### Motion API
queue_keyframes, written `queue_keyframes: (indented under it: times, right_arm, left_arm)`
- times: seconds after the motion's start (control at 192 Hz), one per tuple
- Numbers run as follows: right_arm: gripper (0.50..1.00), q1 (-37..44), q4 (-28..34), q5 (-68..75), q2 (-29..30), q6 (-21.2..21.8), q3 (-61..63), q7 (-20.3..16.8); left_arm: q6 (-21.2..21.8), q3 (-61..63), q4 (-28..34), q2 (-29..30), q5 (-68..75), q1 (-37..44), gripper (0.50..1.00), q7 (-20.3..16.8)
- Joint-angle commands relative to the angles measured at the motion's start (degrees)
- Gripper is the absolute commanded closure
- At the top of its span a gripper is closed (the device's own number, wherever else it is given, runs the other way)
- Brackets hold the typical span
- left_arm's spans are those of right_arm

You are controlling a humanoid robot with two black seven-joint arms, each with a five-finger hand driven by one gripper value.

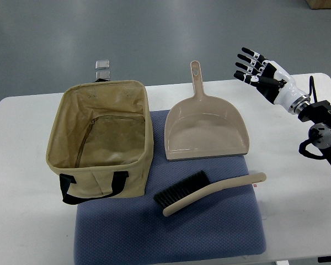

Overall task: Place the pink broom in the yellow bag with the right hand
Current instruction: 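Move the right hand toward the beige brush handle beside the dustpan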

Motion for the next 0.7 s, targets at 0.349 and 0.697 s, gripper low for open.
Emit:
queue_keyframes:
  times: [0.349,0.697]
  right_arm:
    - [0.574,7.91,18.14,-13.37,-16.06,-5.57,-26.69,11.41]
    - [0.574,9.4,29.92,-41.75,-21.33,-16.38,-36.36,12.81]
  left_arm:
    - [0.0,0.0,0.0,0.0,0.0,0.0,0.5,0.0]
    - [0.0,0.0,0.0,0.0,0.0,0.0,0.5,0.0]
